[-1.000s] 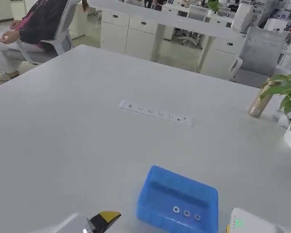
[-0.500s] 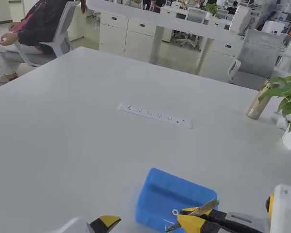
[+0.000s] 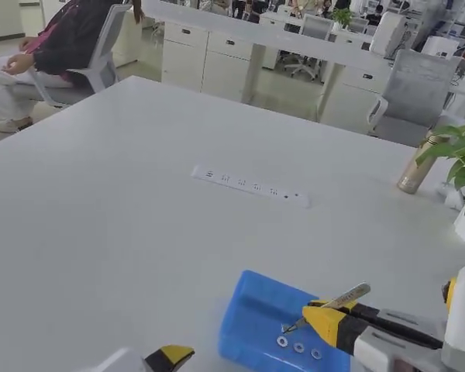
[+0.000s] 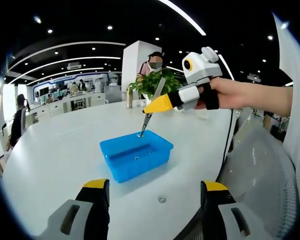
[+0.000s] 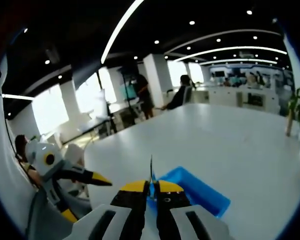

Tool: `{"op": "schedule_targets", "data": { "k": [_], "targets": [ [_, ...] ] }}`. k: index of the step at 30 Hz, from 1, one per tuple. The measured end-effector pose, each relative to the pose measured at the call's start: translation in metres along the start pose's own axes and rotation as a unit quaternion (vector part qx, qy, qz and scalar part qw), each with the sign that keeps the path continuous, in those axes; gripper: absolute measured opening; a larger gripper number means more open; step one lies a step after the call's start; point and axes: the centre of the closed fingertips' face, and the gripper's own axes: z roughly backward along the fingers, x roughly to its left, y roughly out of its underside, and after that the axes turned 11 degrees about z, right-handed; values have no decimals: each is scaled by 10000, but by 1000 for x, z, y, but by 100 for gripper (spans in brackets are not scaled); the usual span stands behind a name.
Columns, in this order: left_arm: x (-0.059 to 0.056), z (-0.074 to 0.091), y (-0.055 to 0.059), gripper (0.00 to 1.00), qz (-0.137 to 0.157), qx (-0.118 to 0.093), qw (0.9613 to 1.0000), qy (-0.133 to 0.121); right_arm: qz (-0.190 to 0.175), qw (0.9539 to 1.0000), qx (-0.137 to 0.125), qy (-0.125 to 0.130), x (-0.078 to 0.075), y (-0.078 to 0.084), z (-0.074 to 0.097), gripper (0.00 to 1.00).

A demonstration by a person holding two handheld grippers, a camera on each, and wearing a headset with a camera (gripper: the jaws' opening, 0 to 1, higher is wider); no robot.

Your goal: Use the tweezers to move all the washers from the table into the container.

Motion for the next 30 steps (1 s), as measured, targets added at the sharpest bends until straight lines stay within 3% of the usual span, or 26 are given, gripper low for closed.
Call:
{"op": "schedule_targets", "data": {
  "k": [8, 13, 30],
  "targets": [
    [1, 0, 0, 75, 13, -9, 10000, -28, 61, 9999, 82, -18, -9, -2, -12, 3],
    [1, 0, 1, 74, 17, 8, 10000, -20, 64, 9995, 301, 17, -21, 7, -21, 3],
    [-1, -2, 3, 74, -24, 88, 10000, 8, -59, 9966, 826, -32, -39, 38, -52, 3]
  ]
}}
